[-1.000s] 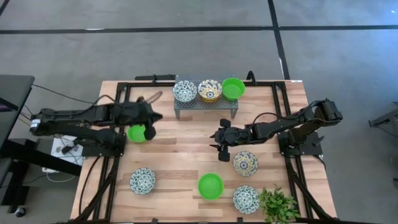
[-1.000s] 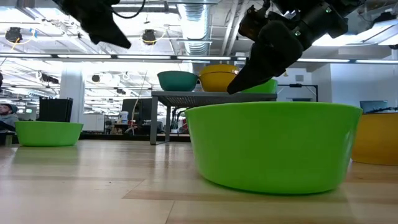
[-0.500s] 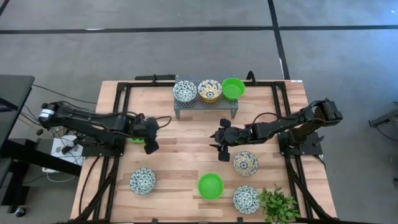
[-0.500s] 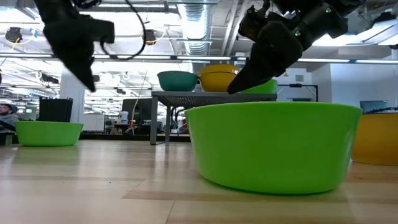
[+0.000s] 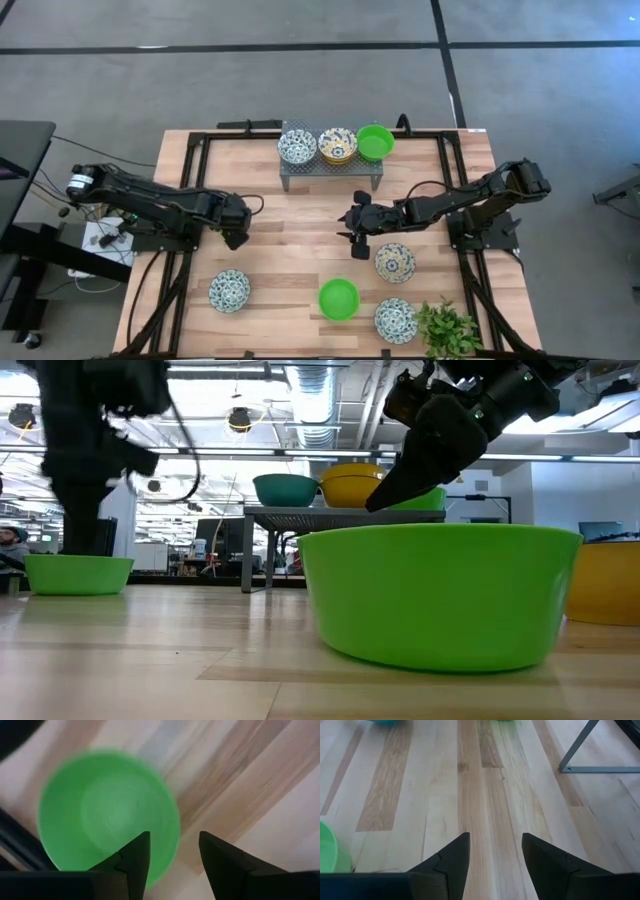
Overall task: Pick & Place Mini bowls
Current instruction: Stack the top green bowl on the green bowl on the shelf
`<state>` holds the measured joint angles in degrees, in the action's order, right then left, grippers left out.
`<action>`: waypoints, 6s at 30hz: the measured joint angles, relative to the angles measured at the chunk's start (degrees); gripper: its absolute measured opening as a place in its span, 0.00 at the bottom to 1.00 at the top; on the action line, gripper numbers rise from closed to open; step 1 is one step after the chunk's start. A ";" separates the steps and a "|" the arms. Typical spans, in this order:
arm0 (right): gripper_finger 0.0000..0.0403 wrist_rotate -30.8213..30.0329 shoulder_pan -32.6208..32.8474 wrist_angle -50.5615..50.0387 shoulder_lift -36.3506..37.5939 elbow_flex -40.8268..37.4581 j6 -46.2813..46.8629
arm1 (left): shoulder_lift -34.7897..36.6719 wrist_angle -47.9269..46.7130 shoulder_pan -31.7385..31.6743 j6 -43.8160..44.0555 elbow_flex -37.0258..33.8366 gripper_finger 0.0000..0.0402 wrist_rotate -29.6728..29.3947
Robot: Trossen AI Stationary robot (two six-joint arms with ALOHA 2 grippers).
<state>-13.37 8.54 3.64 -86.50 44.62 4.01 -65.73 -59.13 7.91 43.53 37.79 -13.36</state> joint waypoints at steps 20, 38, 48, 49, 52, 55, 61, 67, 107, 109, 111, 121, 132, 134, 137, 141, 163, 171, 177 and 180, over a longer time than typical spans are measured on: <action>0.40 3.02 -0.58 0.17 0.00 0.00 -9.08 | 0.04 13.87 0.03 -16.00 -6.05 0.03 1.74; 0.34 13.44 -2.12 10.29 0.00 2.89 -30.28 | -0.26 50.04 5.72 -72.85 -2.35 0.02 9.72; 0.45 19.47 -4.51 5.07 -7.51 12.53 -33.07 | -5.33 52.43 1.87 -78.21 -2.37 0.02 21.06; 0.47 19.49 -4.76 3.09 -8.63 13.65 -33.08 | -6.07 52.74 1.70 -79.07 -2.37 0.02 21.26; 0.50 19.48 -5.02 -2.28 -11.82 17.67 -33.45 | -8.11 53.33 1.06 -79.49 -2.37 0.02 21.57; 0.52 19.70 -4.91 -6.22 -13.57 20.95 -36.95 | -9.86 53.09 0.86 -79.36 -2.38 0.02 22.63; 0.53 26.89 -5.07 -13.34 -19.15 27.19 -40.46 | -11.30 53.79 1.10 -80.13 -2.40 0.02 24.41; 0.50 26.99 -5.27 -20.43 -24.95 33.19 -42.82 | -10.03 54.37 1.10 -80.83 -2.48 0.02 24.40; 0.07 24.37 -5.14 -20.81 -26.38 35.66 -40.70 | -7.70 64.69 1.10 -72.81 -2.36 0.41 16.77; 0.11 24.88 -4.95 -20.15 -26.40 35.58 -40.94 | -6.60 64.65 1.10 -72.81 -2.40 0.41 16.62; 0.17 24.89 -4.85 -17.57 -27.36 35.90 -41.11 | -5.15 64.71 1.10 -72.81 -2.40 0.41 16.37; 0.40 23.99 -4.85 -16.06 -30.81 35.64 -44.80 | 1.20 64.04 1.10 -70.88 -2.95 0.41 16.34; 0.42 24.39 -4.96 -14.28 -35.37 35.70 -46.16 | 2.36 63.74 1.10 -70.01 -3.86 0.41 16.13; 0.37 23.40 -5.01 -14.90 -35.87 35.68 -47.11 | 2.37 63.90 1.08 -70.02 -3.86 0.41 16.11; 0.25 23.35 -4.93 -15.62 -35.81 35.67 -47.45 | 2.43 63.91 1.08 -70.01 -3.86 0.41 16.11; 0.07 23.32 -4.92 -16.71 -34.58 35.68 -47.18 | 2.43 63.91 1.08 -70.01 -3.86 0.41 15.87; 0.01 -0.93 2.60 -47.90 -7.14 35.67 -19.77 | 2.40 63.93 1.08 -70.05 -3.86 0.41 15.89; 0.01 -16.77 4.49 -56.56 3.01 35.67 -12.46 | 2.40 63.93 1.08 -70.05 -3.84 0.41 15.89; 0.00 -23.08 -1.59 -62.75 6.89 35.67 -7.91 | 2.40 63.93 1.10 -70.05 -3.84 0.41 15.91; 0.00 -23.19 -6.82 -64.15 7.28 35.67 -6.06 | 2.40 63.93 1.10 -70.05 -3.84 0.41 15.91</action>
<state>-36.56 1.71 -60.51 -79.22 80.29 -2.05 -63.33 4.80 9.01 -26.52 33.95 2.55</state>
